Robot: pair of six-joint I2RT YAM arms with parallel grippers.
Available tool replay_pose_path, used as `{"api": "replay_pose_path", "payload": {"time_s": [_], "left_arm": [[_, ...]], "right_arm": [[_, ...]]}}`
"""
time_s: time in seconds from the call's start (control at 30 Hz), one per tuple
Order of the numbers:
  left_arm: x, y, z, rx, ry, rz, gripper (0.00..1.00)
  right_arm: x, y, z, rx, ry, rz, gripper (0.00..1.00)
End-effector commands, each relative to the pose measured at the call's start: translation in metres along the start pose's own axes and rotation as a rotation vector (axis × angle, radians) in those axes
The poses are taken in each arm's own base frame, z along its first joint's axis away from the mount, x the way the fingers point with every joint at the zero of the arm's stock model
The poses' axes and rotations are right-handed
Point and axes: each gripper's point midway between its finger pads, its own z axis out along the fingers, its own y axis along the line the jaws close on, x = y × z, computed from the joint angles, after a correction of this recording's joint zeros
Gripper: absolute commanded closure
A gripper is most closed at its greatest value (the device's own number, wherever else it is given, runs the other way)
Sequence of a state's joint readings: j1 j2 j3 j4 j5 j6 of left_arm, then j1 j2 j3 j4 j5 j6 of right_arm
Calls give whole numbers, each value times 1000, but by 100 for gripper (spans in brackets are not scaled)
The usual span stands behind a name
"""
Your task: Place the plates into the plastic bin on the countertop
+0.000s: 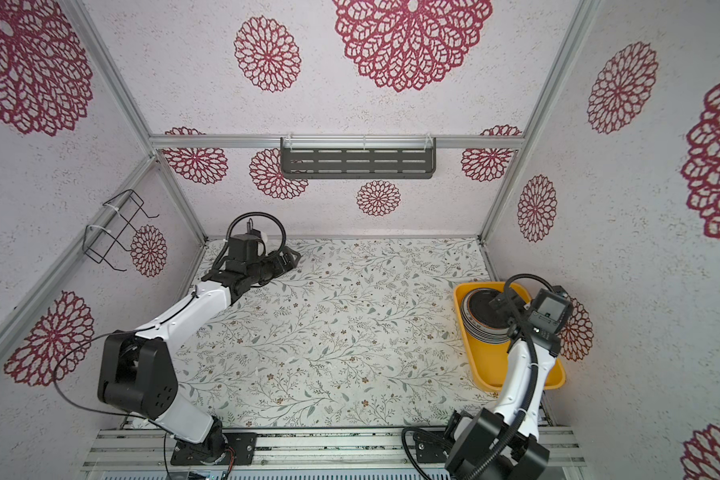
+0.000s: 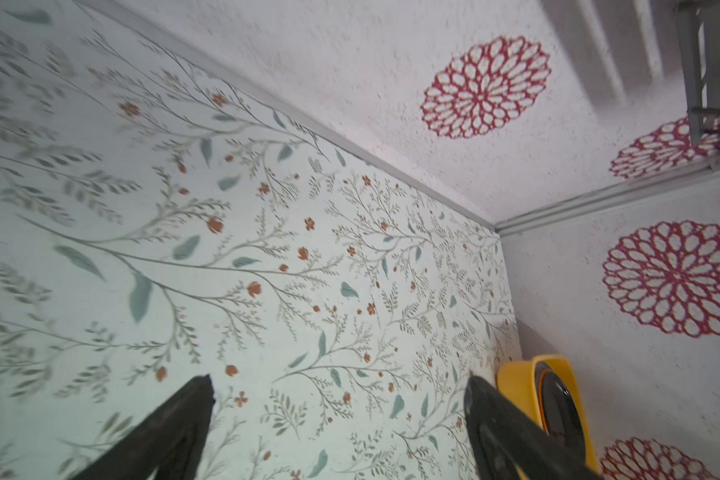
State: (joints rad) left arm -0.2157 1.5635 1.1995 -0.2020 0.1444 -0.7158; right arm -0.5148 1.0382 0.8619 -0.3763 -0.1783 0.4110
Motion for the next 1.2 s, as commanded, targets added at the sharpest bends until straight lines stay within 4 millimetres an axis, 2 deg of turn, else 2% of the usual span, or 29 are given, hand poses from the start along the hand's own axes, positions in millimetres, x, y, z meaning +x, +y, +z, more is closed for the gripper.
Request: {"api": "replay_pose_path", "payload": {"time_s": [0.0,0.07,0.2,0.37,0.5,0.6,0.73,0.87,0.97,1.07,1.17], "left_arm": [[-31,37,-33,-154,-151,67,3],[-41,63,-51,-240,-220,108,3],[-54,100,-84,-379,-376,227,3],[-49,144,-112,-464,-564,298,3],[-33,179,-130,-509,-670,280,3],[-16,199,-129,-532,-644,280,3],[-1,221,-122,-559,-649,272,3],[-9,225,-113,-539,-641,305,3],[-13,232,-104,-508,-671,316,3],[-7,237,-83,-458,-634,338,3],[-5,237,-74,-449,-558,339,3]], "right_arm": [[2,26,-12,-29,-75,-101,1],[10,34,-15,-26,-99,-129,1],[23,48,-20,-26,-136,-189,1],[37,66,-24,-7,-217,-295,1],[51,83,-22,-1,-332,-431,1],[64,90,-13,-32,-399,-500,1],[71,85,-1,-40,-483,-516,1],[79,80,6,-75,-567,-510,1],[86,76,17,-55,-552,-528,1],[92,76,27,-48,-540,-539,1],[95,72,35,-35,-553,-522,1]]}}
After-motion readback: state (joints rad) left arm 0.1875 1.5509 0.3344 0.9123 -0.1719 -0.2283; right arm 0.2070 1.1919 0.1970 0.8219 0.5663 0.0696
